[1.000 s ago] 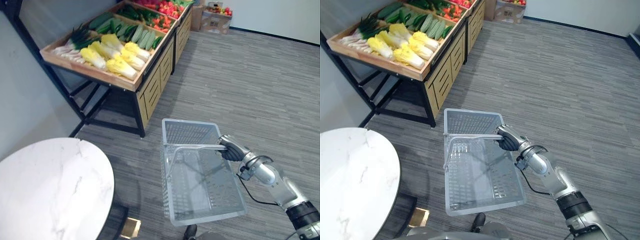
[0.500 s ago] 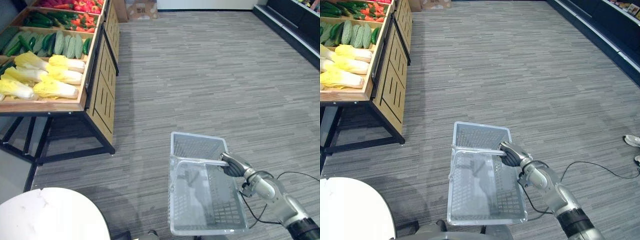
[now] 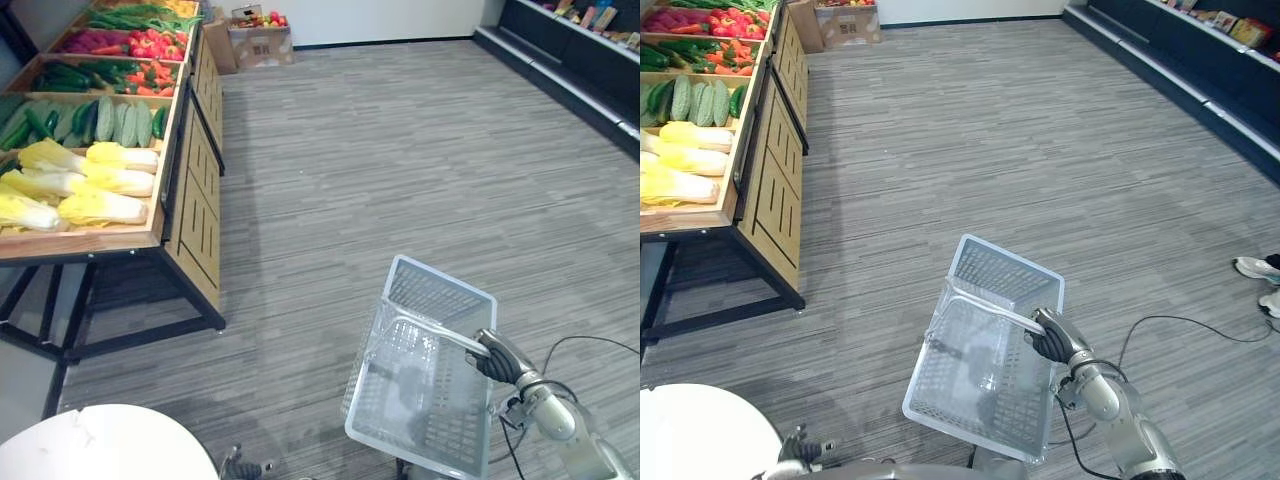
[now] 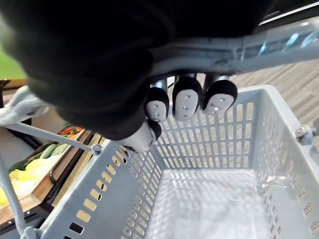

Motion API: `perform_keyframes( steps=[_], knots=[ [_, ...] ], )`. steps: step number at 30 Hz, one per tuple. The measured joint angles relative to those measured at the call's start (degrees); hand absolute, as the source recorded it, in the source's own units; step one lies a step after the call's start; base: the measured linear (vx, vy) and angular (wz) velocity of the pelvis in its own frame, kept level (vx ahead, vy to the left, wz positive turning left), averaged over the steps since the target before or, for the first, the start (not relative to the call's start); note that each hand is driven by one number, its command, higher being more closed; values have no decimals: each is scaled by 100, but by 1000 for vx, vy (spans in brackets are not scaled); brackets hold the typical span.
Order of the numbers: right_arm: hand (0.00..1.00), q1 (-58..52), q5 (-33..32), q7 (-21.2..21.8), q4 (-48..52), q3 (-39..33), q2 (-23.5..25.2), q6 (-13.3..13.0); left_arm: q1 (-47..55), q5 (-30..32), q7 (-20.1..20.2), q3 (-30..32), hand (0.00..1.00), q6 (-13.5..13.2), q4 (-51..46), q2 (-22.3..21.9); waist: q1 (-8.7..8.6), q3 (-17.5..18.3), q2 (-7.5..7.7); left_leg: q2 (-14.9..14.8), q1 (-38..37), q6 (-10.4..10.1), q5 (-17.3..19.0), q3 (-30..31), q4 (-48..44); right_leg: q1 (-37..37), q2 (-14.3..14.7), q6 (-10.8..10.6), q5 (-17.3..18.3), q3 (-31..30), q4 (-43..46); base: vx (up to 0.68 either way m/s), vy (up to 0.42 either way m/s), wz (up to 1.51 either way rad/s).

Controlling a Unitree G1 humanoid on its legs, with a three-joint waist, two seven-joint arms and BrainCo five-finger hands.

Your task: Pick vegetable in the basket

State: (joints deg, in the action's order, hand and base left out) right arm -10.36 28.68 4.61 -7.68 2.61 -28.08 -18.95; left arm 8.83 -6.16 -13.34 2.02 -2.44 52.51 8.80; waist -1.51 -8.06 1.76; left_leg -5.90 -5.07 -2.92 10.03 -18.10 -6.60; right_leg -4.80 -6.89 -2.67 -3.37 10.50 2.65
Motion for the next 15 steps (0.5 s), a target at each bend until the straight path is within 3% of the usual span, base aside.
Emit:
perform_keyframes(
  steps=[2,4,5,8,9,10,11,12,15],
  knots=[
    [100,-10,0,-46,-1,-19,4,0,-15,-5,-18,-1,0,-8,-120,0,-10,-15,-17,-112,156,-82,266,-7,-344,-12,72,26,41,6,99,-148,-55,-12],
    [100,5,0,-45,3,-21,-2,-7,17,-4,-55,5,0,-8,-115,-18,20,-37,-184,-353,343,-84,555,-8,-795,-101,191,91,77,43,376,-66,-72,-20],
    [100,80,0,-45,16,-18,-9,-26,108,-28,-141,13,0,-8,-110,-13,23,-46,-217,-492,434,-104,716,-18,-1118,-336,198,210,510,147,1126,37,-66,-17],
    [100,92,1,-41,20,-6,-20,-47,417,-33,-253,52,0,-5,-22,-17,34,-19,-251,-826,552,-113,850,38,-2071,-373,305,262,1202,236,1698,87,-117,2],
    [100,107,1,-36,-6,-14,-5,-12,432,-28,-262,70,0,3,95,-15,52,-65,-262,-956,1083,375,494,192,-2970,-348,296,284,1249,303,1696,130,-167,18],
    [100,112,2,-31,-4,-59,-11,-2,454,-11,-278,258,0,-9,153,-60,174,-148,-225,-1029,1505,602,-190,406,-3696,-172,238,291,1255,302,1625,133,-189,18],
    [100,125,3,-30,-4,-91,-10,0,470,12,-271,298,0,-11,206,-69,186,-222,-219,-986,1629,535,-410,472,-3933,-107,201,349,1298,306,1622,133,-130,13],
    [100,128,5,-29,-7,-136,-10,5,511,35,-266,305,0,-4,257,-89,192,-318,-192,-966,1697,502,-362,544,-4085,-29,185,361,1345,319,1623,99,-80,13],
    [100,296,10,-30,-91,-212,-8,18,926,419,-213,340,0,2,367,-254,269,-381,-301,-684,1819,155,52,608,-3429,248,111,366,1425,320,1498,151,-48,6]
  ],
)
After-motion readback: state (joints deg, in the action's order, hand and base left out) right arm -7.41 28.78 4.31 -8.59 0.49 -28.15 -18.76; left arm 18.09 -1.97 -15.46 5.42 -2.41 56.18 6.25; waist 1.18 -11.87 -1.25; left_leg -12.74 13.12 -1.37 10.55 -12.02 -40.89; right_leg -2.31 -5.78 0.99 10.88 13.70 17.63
